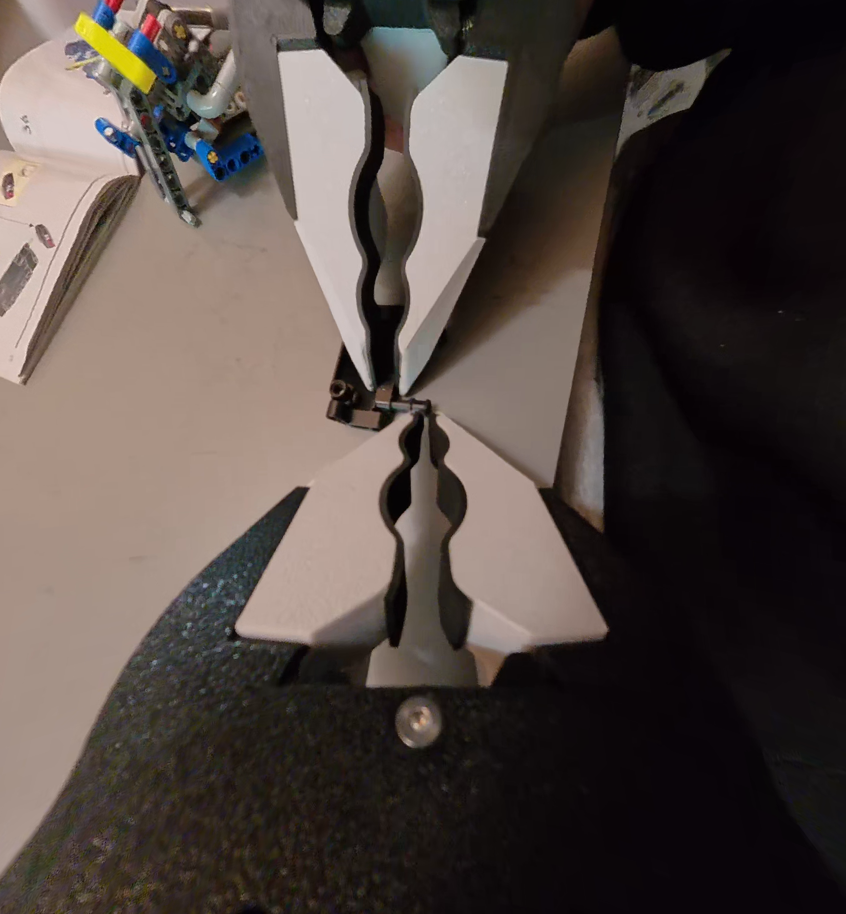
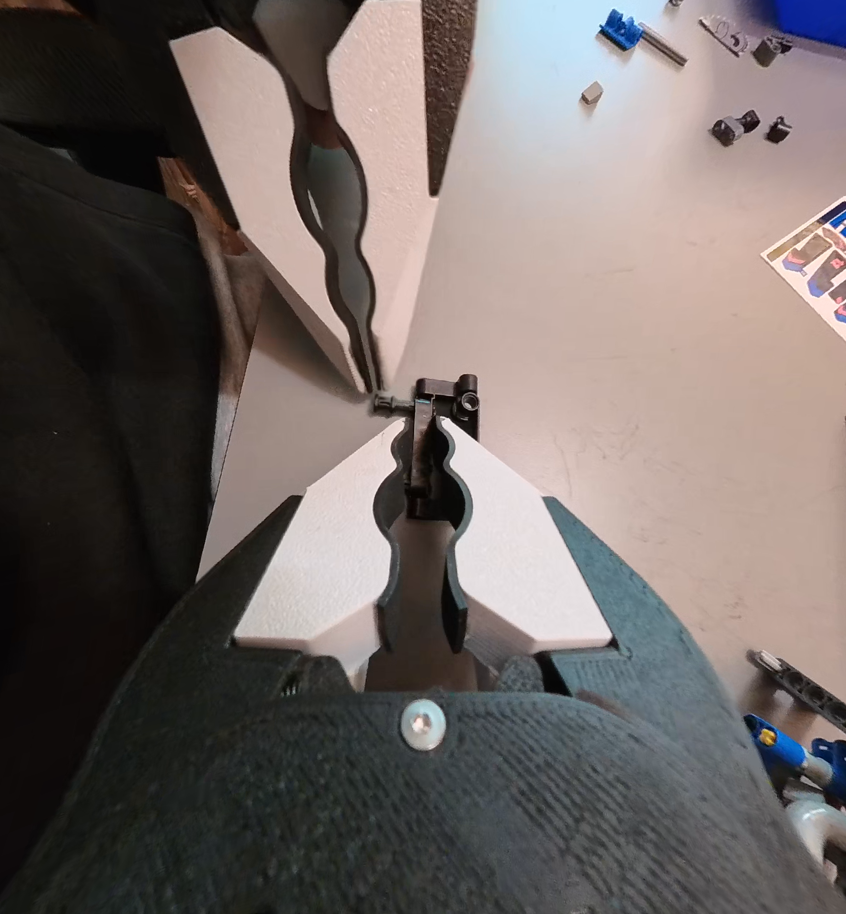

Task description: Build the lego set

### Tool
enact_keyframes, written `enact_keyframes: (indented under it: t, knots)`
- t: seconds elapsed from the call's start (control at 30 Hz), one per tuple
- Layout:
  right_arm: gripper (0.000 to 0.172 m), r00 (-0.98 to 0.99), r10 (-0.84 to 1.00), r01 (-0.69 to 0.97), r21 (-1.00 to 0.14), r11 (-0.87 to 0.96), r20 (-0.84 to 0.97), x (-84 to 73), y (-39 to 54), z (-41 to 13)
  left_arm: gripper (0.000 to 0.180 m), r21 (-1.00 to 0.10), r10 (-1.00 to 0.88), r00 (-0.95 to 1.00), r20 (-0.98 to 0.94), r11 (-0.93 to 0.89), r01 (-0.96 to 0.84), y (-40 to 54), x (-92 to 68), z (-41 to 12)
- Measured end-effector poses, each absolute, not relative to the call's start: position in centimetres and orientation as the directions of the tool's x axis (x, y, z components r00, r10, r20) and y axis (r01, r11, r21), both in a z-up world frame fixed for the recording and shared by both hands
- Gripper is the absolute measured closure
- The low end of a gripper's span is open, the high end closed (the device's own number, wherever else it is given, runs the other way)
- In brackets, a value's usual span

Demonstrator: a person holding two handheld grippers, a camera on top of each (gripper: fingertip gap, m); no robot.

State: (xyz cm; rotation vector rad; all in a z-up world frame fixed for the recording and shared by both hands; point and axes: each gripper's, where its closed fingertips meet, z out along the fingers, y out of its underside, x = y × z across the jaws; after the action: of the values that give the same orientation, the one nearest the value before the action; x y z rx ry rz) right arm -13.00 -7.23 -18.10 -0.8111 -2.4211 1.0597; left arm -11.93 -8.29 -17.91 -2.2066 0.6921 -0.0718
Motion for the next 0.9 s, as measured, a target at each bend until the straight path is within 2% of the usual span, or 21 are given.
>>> enact_keyframes:
  t: [0.27, 0.4, 0.47, 0.57, 0.63, 0.9]
  knots:
    - [0.167, -0.738, 0.667, 0.38, -0.756, 0.533, 0.099, -13.3, -7.2, -18.1, 0.177, -0.729, -0.356, 0.919, -0.169, -0.582, -0.36, -8.4, -12.2, -18.2]
    - [0.167, -0.667, 0.743, 0.456, -0.759, 0.465, 0.054, -13.5, -7.2, -18.1, 0.168, -0.758, -0.179, 0.984, -0.016, -0.64, -0.129, -8.0, -12.5, -18.1]
    - [0.167, -0.638, 0.765, 0.459, -0.757, 0.466, 0.084, -13.7, -7.1, -18.1, 0.164, -0.751, -0.129, 0.992, 0.013, -0.656, -0.075, -7.8, -12.6, -18.4]
    - [0.167, -0.618, 0.778, 0.455, -0.753, 0.475, 0.117, -14.0, -7.2, -18.1, 0.165, -0.756, -0.092, 0.996, -0.008, -0.651, -0.066, -7.6, -12.8, -18.4]
    - [0.167, -0.616, 0.779, 0.455, -0.753, 0.475, 0.119, -14.1, -7.2, -18.1, 0.173, -0.758, -0.065, 0.997, -0.039, -0.648, -0.072, -7.6, -13.2, -18.4]
    - [0.167, -0.58, 0.797, 0.453, -0.747, 0.487, 0.169, -14.6, -6.7, -18.1, 0.173, -0.739, -0.069, 0.985, -0.16, -0.653, -0.166, -7.3, -13.9, -18.4]
